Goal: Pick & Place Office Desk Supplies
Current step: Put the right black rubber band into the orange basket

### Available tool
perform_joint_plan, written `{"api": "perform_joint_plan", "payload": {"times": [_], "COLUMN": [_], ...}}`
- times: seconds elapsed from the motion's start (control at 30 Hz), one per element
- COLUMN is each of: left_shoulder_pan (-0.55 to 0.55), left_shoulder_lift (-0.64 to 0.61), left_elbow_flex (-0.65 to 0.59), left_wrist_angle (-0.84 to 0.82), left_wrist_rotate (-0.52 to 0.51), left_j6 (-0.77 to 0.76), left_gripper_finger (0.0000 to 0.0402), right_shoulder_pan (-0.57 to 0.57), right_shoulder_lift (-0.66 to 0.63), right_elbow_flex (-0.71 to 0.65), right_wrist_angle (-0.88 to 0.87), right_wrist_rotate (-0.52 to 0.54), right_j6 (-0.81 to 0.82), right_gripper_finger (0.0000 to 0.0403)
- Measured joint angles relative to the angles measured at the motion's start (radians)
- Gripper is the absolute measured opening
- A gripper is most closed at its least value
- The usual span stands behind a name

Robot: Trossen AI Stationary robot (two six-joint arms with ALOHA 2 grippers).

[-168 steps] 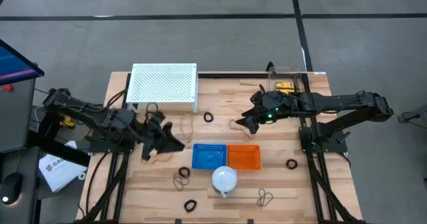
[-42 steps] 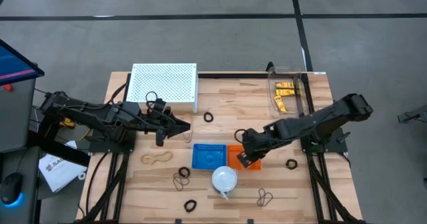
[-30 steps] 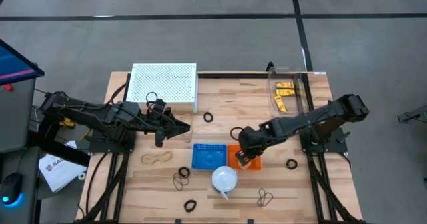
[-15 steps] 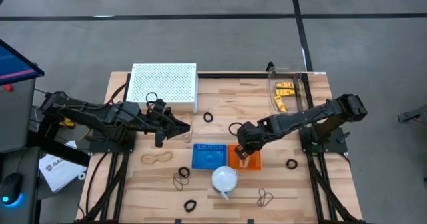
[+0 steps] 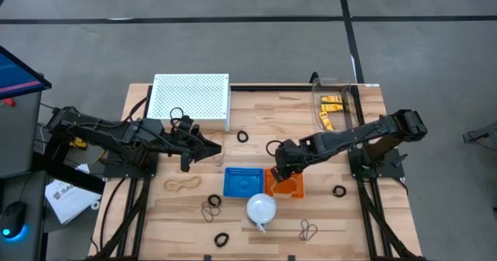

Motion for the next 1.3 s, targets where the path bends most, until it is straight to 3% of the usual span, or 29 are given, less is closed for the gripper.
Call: {"api": "perform_joint_plan", "payload": {"times": [0.23, 0.47, 0.7, 0.93, 1.07, 1.3], "left_shoulder_pan": [0.000, 0.000, 0.000, 0.000, 0.000, 0.000], "left_shoulder_lift": [0.000, 0.000, 0.000, 0.000, 0.000, 0.000], "left_elbow_flex": [0.000, -0.001, -0.001, -0.001, -0.001, -0.001], "left_wrist_angle": [0.000, -0.013, -0.029, -0.032, -0.032, -0.032], "left_wrist_rotate": [0.033, 0.043, 0.064, 0.076, 0.076, 0.104], "left_j6": [0.000, 0.000, -0.004, -0.007, -0.007, -0.008], "left_gripper_finger": [0.0076, 0.0076, 0.0076, 0.0076, 0.0076, 0.0076], "right_shoulder_pan": [0.059, 0.195, 0.357, 0.464, 0.503, 0.562], "right_shoulder_lift": [-0.022, -0.054, -0.053, -0.034, -0.010, 0.111], "right_elbow_flex": [0.000, 0.001, 0.000, 0.000, 0.000, -0.001], "right_wrist_angle": [-0.040, -0.126, -0.258, -0.194, -0.067, 0.061], "right_wrist_rotate": [0.052, 0.081, 0.043, 0.029, 0.007, -0.098], "right_j6": [0.125, 0.246, 0.440, 0.604, 0.642, 0.704], "right_gripper_finger": [0.0209, 0.0189, 0.0170, 0.0167, 0.0168, 0.0164]}}
